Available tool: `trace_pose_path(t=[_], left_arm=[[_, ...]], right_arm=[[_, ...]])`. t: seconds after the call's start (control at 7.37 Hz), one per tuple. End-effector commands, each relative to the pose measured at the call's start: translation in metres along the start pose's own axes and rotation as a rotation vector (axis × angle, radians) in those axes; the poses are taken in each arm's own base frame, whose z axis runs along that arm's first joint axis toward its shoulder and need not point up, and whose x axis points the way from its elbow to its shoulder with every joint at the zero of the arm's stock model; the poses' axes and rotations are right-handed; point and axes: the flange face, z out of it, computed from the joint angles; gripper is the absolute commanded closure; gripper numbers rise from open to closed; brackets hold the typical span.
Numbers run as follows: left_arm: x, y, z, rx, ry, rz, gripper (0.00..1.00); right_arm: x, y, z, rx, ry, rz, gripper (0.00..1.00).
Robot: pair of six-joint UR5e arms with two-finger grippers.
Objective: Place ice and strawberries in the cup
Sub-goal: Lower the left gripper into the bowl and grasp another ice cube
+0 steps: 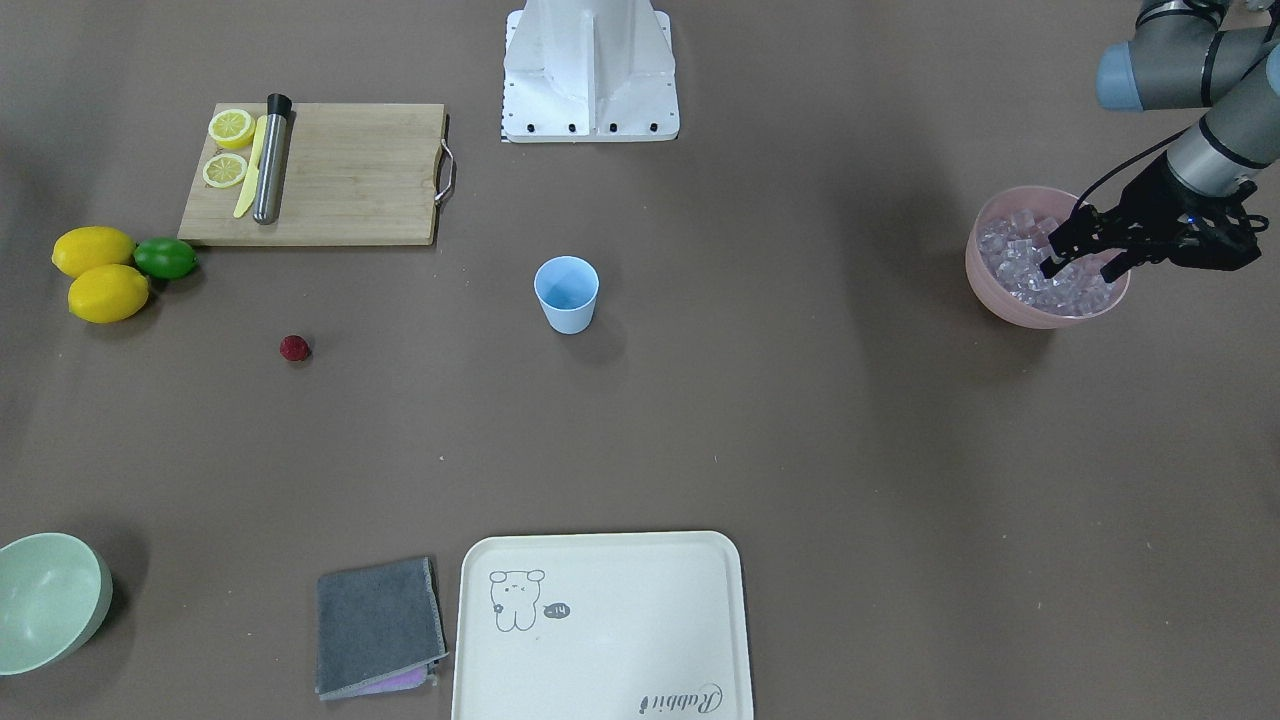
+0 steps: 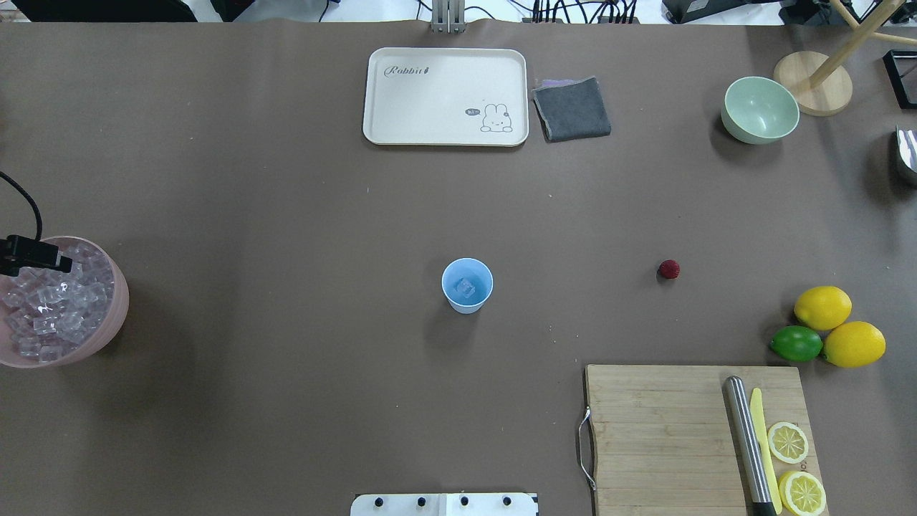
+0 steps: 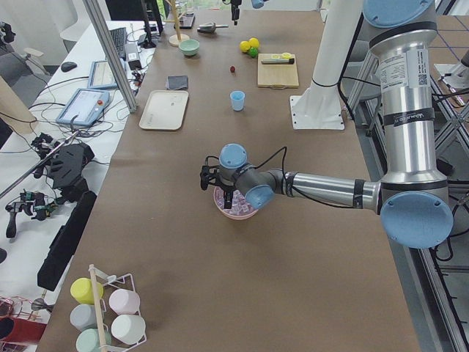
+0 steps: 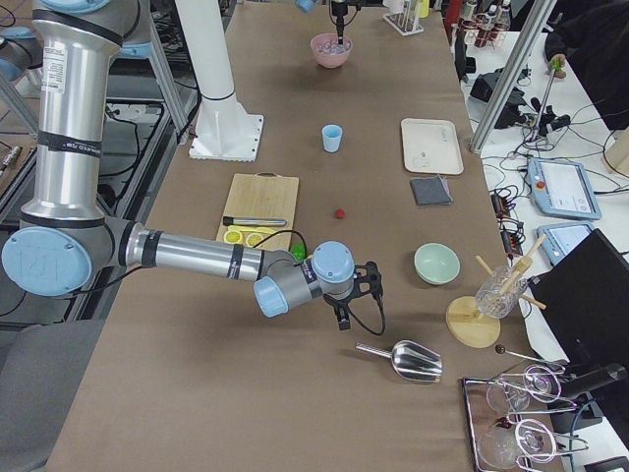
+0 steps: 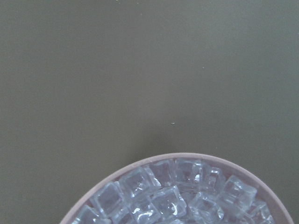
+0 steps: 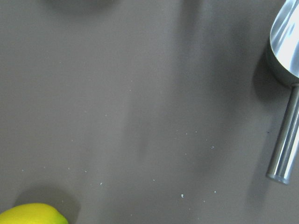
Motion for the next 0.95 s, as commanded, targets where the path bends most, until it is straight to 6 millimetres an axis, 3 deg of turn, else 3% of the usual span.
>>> trace_pose_path(t=[0.0, 0.41, 0.81], left_arm=[[0.002, 0.009, 0.009, -0.020, -0.003, 0.011, 0.12], [-0.004, 0.015, 0.013, -0.033, -0.012, 0.005, 0.26], [-0.010, 0.019, 0.016, -0.044, -0.020, -0.004, 0.31]], right_arm=[[-0.001, -0.001, 0.000, 0.001, 0.000, -0.002, 0.00], [-0.002, -0.001, -0.001, 0.003, -0.002, -0.002, 0.00], [-0.005, -0.003, -0.004, 0.008, -0.003, -0.007, 0.00]])
